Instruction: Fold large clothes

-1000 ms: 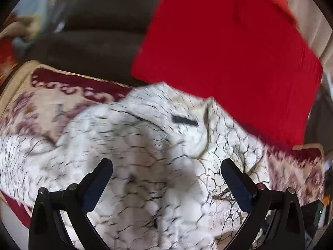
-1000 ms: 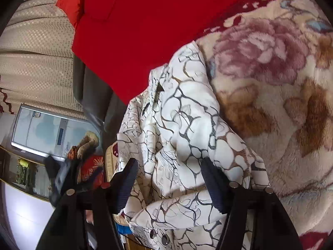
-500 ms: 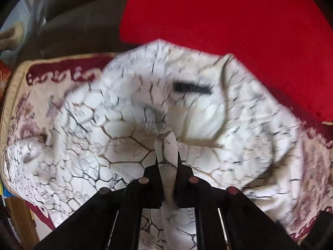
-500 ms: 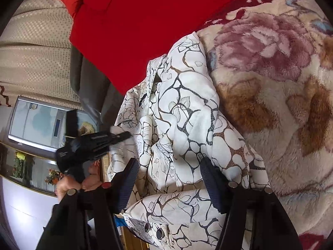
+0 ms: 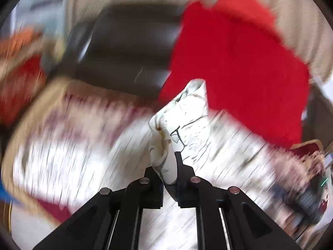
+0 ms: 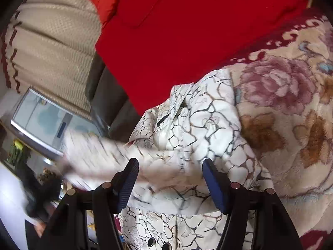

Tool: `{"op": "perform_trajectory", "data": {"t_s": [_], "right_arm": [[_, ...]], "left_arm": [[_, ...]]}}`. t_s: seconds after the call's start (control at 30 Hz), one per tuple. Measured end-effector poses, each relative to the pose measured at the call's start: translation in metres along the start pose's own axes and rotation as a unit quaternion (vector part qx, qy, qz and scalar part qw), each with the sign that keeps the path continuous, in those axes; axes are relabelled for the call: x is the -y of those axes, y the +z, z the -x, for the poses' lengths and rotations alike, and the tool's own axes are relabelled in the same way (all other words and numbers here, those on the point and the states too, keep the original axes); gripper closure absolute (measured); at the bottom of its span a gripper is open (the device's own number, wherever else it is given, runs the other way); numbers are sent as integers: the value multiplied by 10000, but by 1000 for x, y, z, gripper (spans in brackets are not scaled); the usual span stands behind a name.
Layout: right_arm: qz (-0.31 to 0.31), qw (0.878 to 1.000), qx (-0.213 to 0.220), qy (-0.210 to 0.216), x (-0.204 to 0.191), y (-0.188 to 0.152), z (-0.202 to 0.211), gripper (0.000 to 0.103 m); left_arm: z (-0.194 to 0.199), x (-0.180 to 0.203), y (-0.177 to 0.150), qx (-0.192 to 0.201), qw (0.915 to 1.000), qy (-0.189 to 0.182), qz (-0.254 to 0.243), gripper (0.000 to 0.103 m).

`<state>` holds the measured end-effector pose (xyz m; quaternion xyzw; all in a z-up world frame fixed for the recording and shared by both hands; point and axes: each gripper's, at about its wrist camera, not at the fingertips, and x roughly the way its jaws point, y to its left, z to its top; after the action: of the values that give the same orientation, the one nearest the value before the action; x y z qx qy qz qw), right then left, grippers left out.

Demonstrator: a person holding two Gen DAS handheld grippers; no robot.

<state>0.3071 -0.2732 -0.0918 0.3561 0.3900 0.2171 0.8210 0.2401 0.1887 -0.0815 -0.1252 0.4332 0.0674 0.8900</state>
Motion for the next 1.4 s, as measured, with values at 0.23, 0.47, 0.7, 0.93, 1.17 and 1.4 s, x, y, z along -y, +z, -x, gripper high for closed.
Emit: {"op": "perform_trajectory", "data": {"t_s": [0.23, 0.47, 0.7, 0.93, 1.17, 1.4], "right_arm": [[575, 9980, -205, 150, -28, -21, -17, 35], [1251, 9834, -1272, 334, -64, -64, -64, 35], [930, 9859, -1246, -615, -40, -59, -76, 45], [1871, 9731, -1323, 236, -86, -80, -76, 43], [2074, 9696, -1298, 20, -94, -92, -95, 43], [1878, 9751, -1175, -50, -83, -79, -95, 43]], "left_arm": [[-42, -114, -89, -950, 9738, -741, 1928, 81], [2, -126, -71, -352, 9867, -570, 1482, 52], [2, -225, -79, -195, 9637, 29, 2663, 45], [-8, -303, -93, 147, 9139, 252, 4048, 44], [-33, -337, -104, 364, 8760, -2, 4809, 46], [-57, -365, -102, 597, 8561, -33, 5133, 72]]}}
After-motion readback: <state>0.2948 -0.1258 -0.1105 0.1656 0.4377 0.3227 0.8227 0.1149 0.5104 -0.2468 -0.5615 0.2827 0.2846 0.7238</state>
